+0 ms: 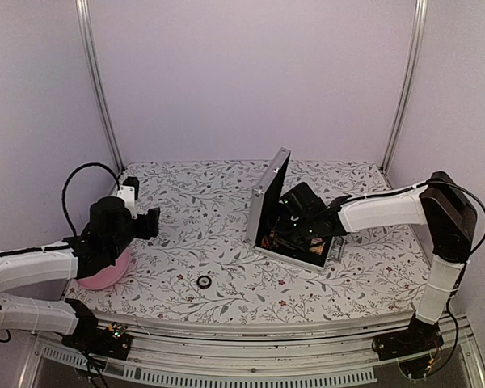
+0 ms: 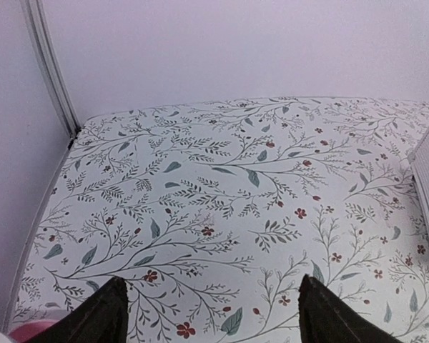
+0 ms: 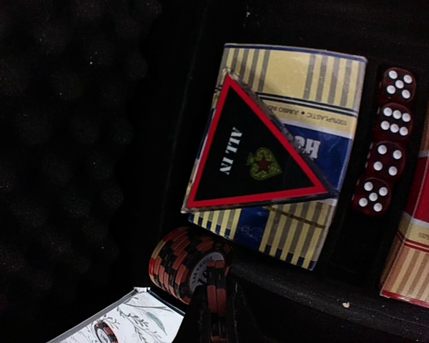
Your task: Pack up texas hold em set
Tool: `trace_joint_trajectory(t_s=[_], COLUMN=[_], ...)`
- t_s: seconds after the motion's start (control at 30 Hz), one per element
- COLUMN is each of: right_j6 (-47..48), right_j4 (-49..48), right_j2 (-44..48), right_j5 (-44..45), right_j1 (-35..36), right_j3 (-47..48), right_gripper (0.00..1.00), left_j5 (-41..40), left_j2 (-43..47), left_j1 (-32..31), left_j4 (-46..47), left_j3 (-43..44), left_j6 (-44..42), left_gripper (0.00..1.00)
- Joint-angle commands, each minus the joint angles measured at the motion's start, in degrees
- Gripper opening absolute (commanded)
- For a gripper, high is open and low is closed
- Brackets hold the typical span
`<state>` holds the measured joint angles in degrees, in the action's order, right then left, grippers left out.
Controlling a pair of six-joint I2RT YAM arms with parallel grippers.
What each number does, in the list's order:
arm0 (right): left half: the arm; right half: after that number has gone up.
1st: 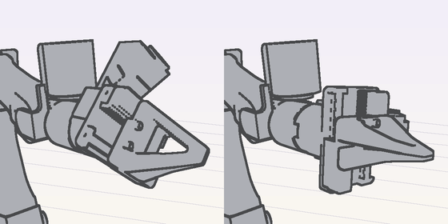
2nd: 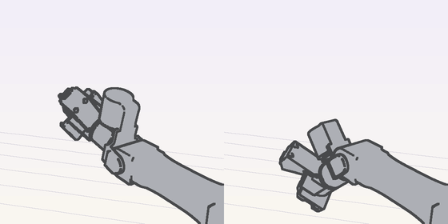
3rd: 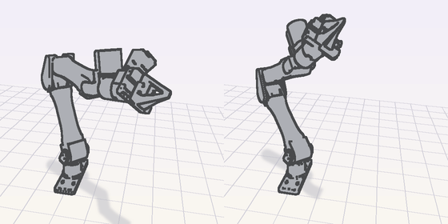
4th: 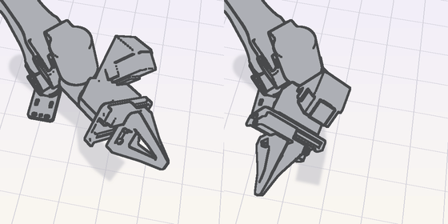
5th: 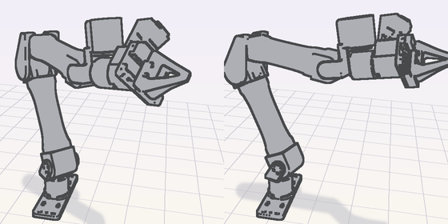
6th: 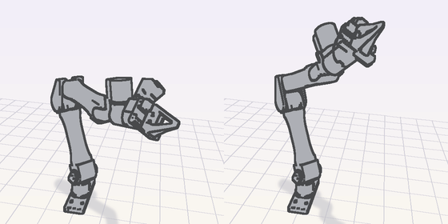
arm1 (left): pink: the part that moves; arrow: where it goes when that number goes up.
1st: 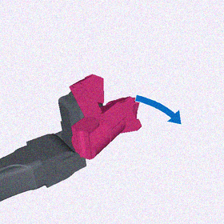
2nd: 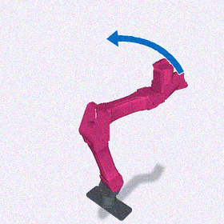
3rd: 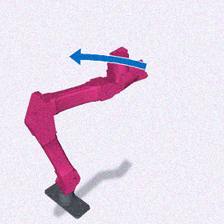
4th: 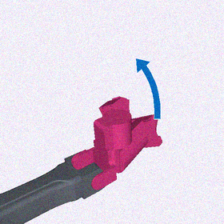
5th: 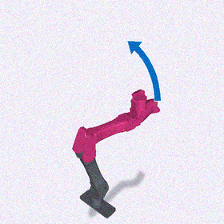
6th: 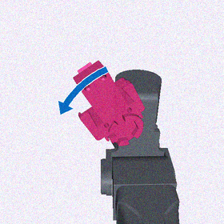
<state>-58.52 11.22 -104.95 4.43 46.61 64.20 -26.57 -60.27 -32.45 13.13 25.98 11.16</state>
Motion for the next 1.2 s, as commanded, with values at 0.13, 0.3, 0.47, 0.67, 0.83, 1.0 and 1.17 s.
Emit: trace_joint_trajectory(t_s=[0.13, 0.3, 0.47, 0.67, 0.83, 1.0, 1.17], right_j6=[-2.8, -3.6, -4.3, -4.4, -4.4, -4.6, -4.5], right_j4=[4.0, 4.0, 4.0, 3.4, 2.0, 0.0, -0.7], right_j2=[-2.8, -2.7, -2.2, -2.2, -2.5, -2.7, -3.7], right_j5=[2.7, 2.6, 2.3, 2.1, 1.7, 1.0, 0.3], right_j1=[1.7, 1.9, 1.9, 1.9, 2.0, 2.0, 1.9], right_j3=[4.6, 4.7, 4.7, 4.7, 4.7, 4.7, 4.7], right_gripper=[0.04, 0.13, 0.25, 0.28, 0.29, 0.30, 0.30], left_j5=[-6.3, -5.5, -4.9, -4.1, -4.0, -3.8, -3.5], left_j2=[6.5, 9.4, 8.8, 7.2, 6.3, 5.6, 4.4], left_j1=[0.2, 0.2, 0.2, 0.2, 0.2, 0.2, 0.2], left_j4=[12.8, 13.0, 12.9, 12.7, 12.5, 12.5, 12.2], left_j3=[-6.0, -7.7, -7.6, -7.0, -6.7, -6.5, -6.0], left_j6=[-5.9, -5.8, -6.0, -6.1, -6.1, -6.1, -6.2], left_gripper=[0.83, 0.83, 0.83, 0.83, 0.83, 0.83, 0.83])
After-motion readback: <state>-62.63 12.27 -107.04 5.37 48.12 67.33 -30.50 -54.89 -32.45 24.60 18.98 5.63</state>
